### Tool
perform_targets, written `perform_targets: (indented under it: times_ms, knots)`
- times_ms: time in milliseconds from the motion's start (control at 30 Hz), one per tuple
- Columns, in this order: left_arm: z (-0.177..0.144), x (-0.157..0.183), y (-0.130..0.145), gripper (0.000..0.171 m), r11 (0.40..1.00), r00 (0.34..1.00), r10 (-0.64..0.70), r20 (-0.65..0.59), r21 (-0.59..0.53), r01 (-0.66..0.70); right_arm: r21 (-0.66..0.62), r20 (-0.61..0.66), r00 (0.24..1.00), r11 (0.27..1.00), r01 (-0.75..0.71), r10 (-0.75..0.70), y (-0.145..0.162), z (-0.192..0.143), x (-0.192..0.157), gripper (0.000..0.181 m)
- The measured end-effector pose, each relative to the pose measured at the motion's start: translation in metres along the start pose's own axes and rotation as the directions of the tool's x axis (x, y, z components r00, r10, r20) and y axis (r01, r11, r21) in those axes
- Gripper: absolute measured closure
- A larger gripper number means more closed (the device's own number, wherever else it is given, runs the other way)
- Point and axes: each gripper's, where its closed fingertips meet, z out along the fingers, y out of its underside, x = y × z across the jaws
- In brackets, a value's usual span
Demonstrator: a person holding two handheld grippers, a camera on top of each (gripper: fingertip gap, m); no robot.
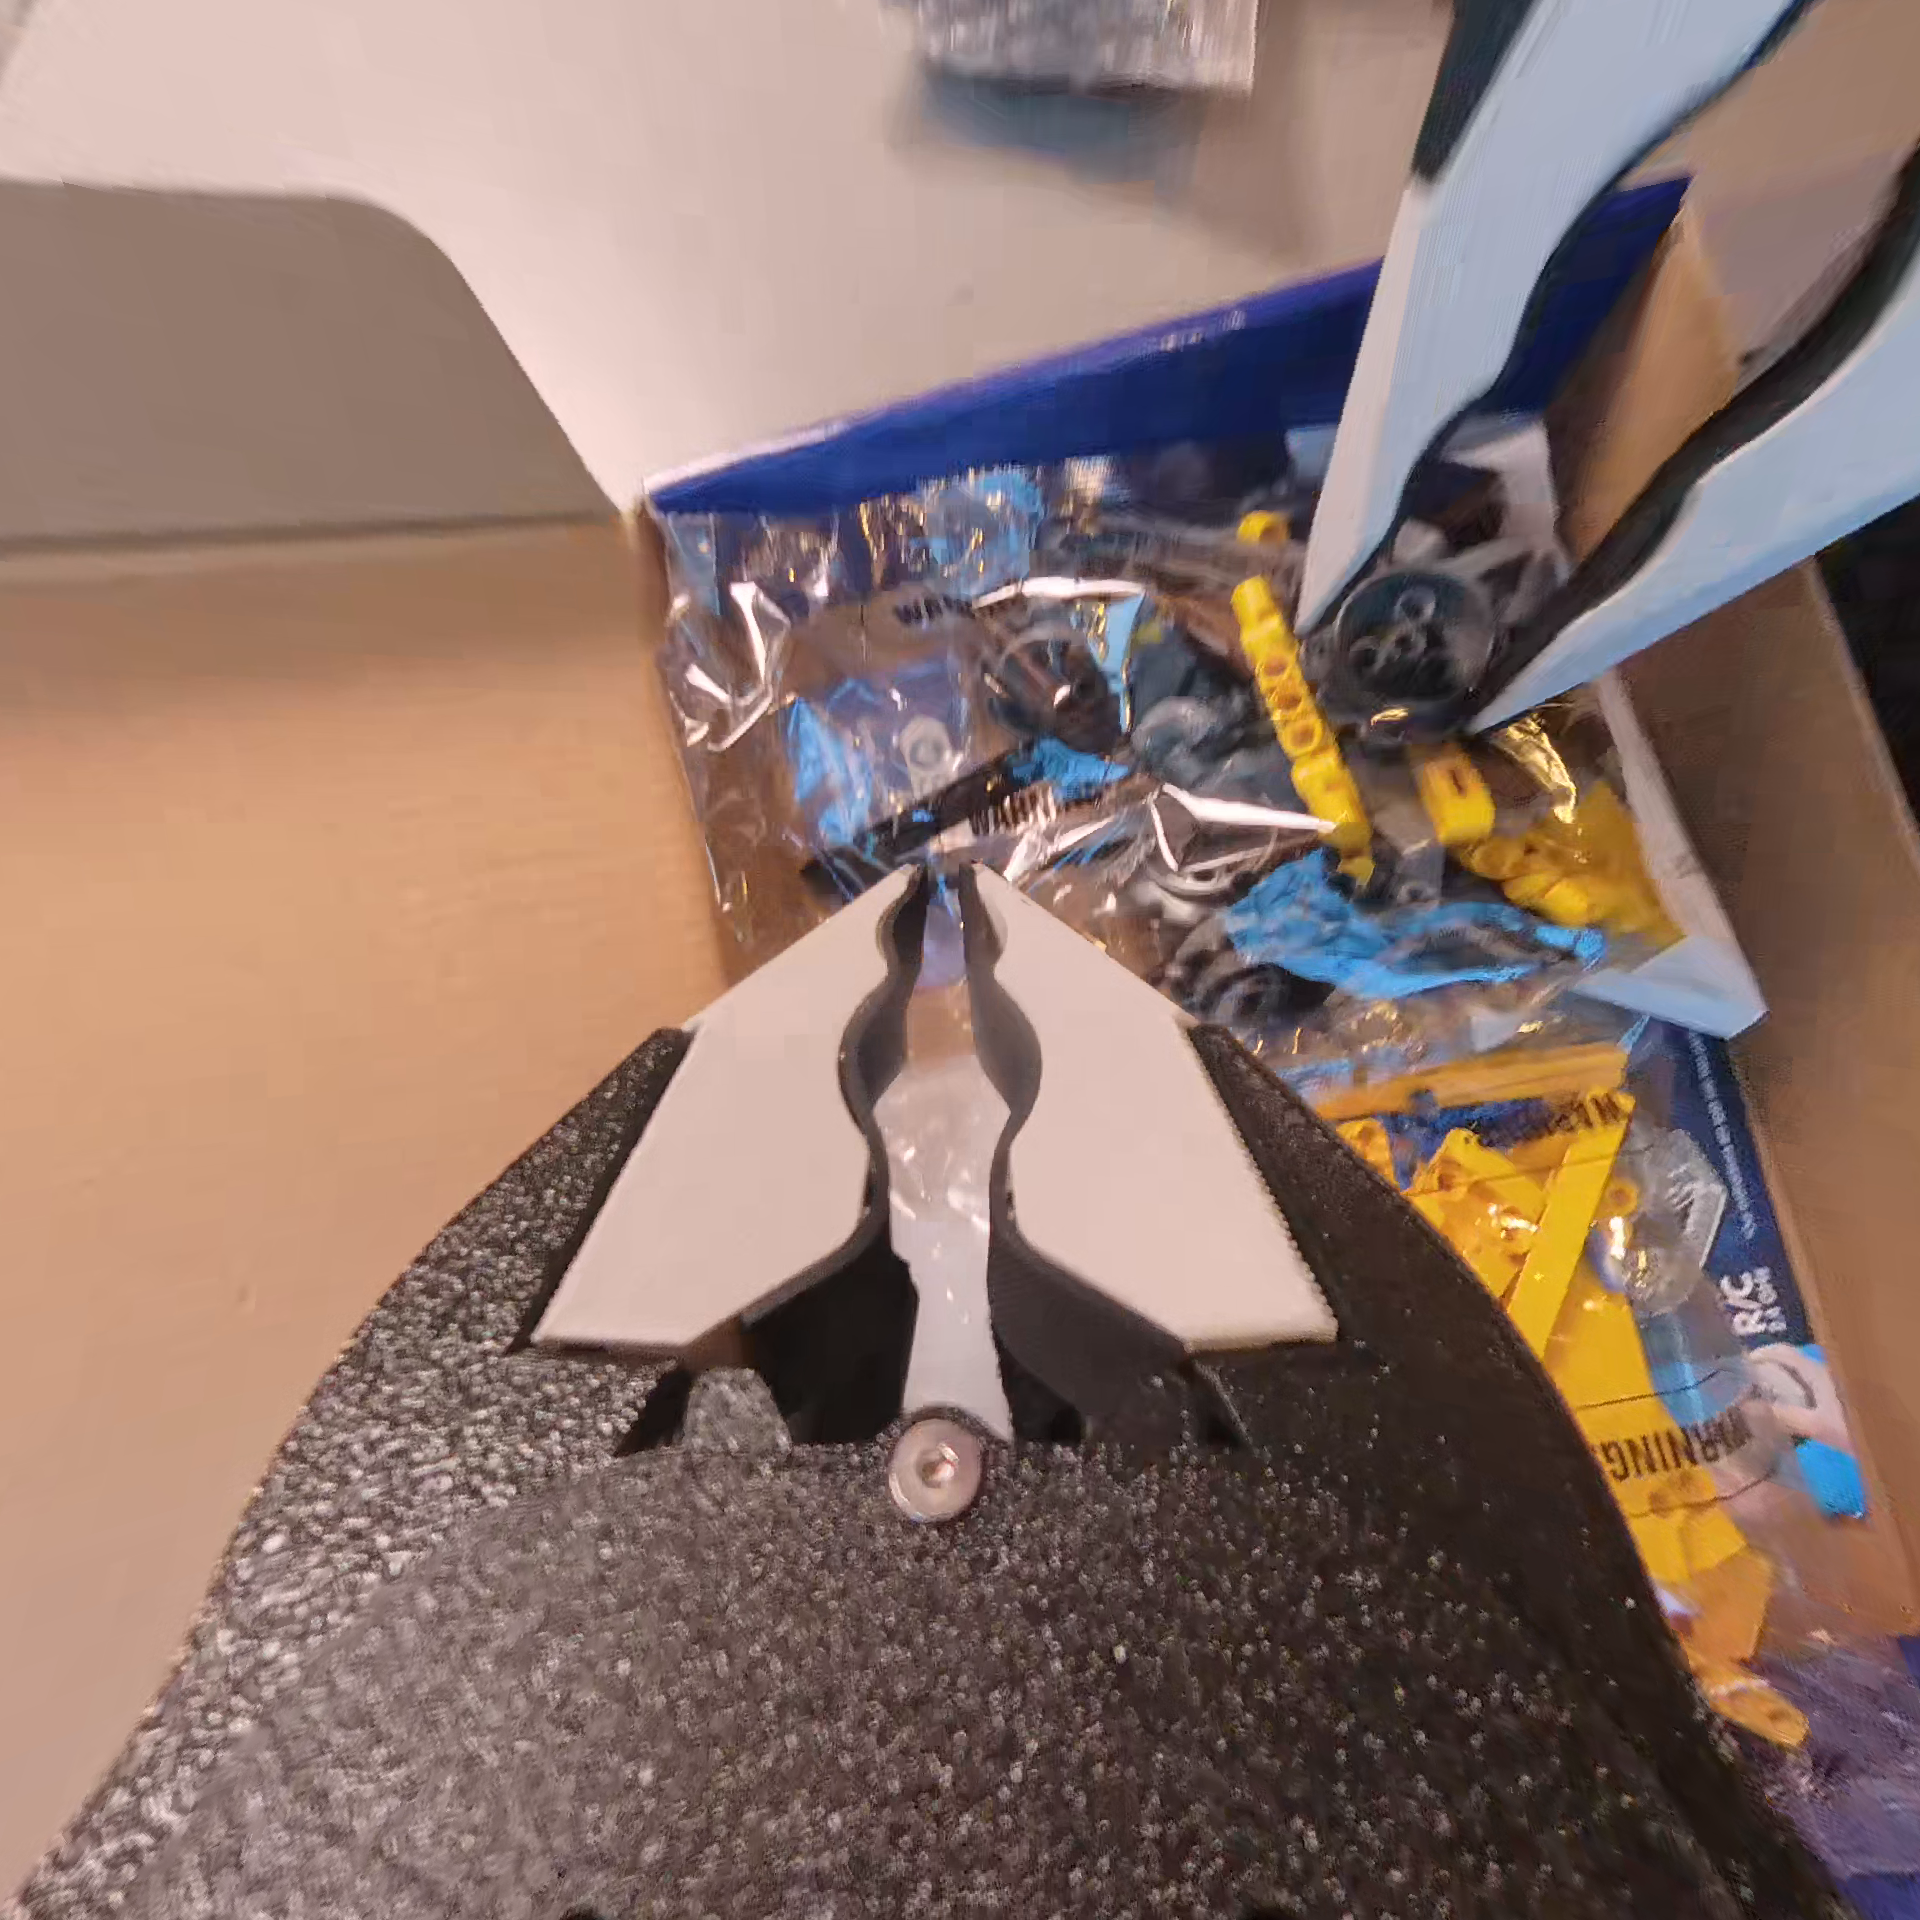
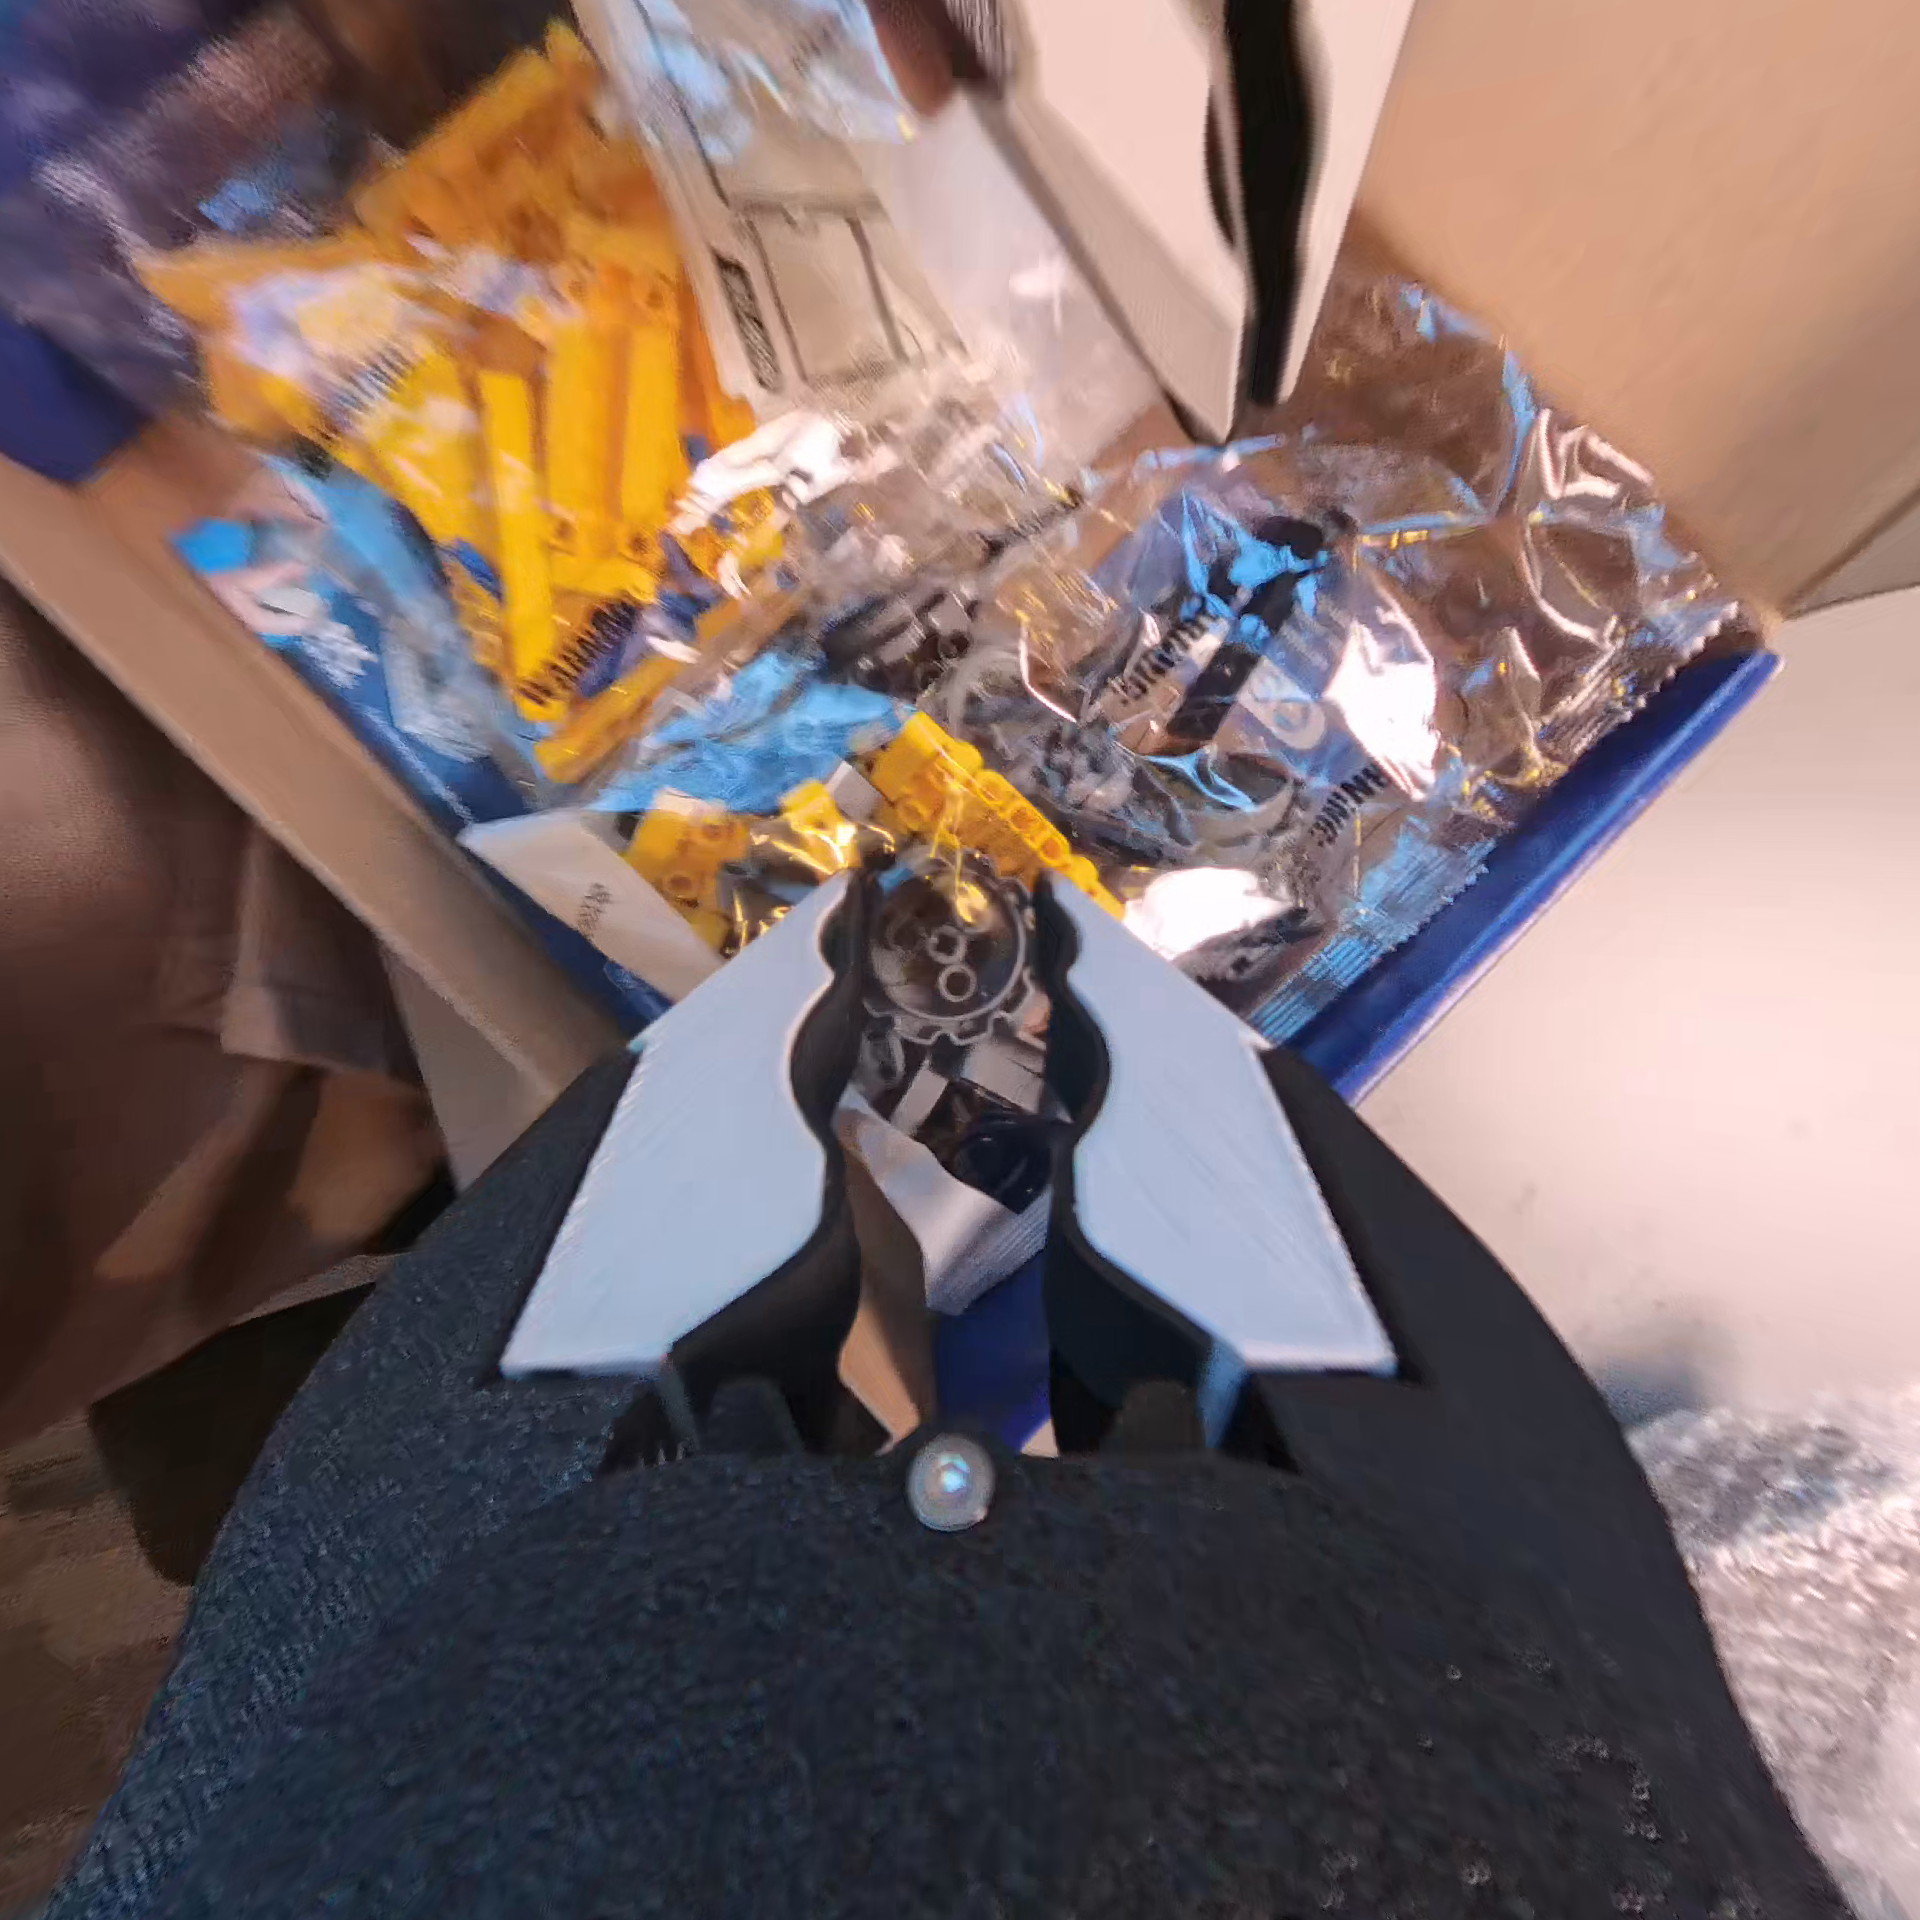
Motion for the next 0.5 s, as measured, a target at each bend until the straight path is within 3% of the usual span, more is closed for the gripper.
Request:
perform_targets:
  times_ms: [100,267,367,500]
  knots:
    - [0.012,0.001,-0.013,0.166,1.0,1.0,-0.013,-0.027,0.015,0.013,-0.037,0.013,0.999,0.999,-0.035,0.035,0.006,0.014,-0.001,0.156]
    - [0.049,-0.008,0.007,0.171,0.982,0.995,0.091,0.038,-0.172,-0.083,-0.084,0.055,0.995,0.994,-0.074,0.078,0.01,0.014,0.0,0.157]
    - [0.057,-0.009,0.009,0.171,0.966,0.984,0.157,0.078,-0.218,-0.137,-0.089,0.067,0.993,0.992,-0.092,0.098,0.012,0.013,0.0,0.156]
    - [0.062,-0.006,0.015,0.171,0.966,0.994,0.107,0.018,-0.237,-0.1,-0.053,0.072,0.989,0.99,-0.128,0.131,0.013,0.01,0.0,0.155]
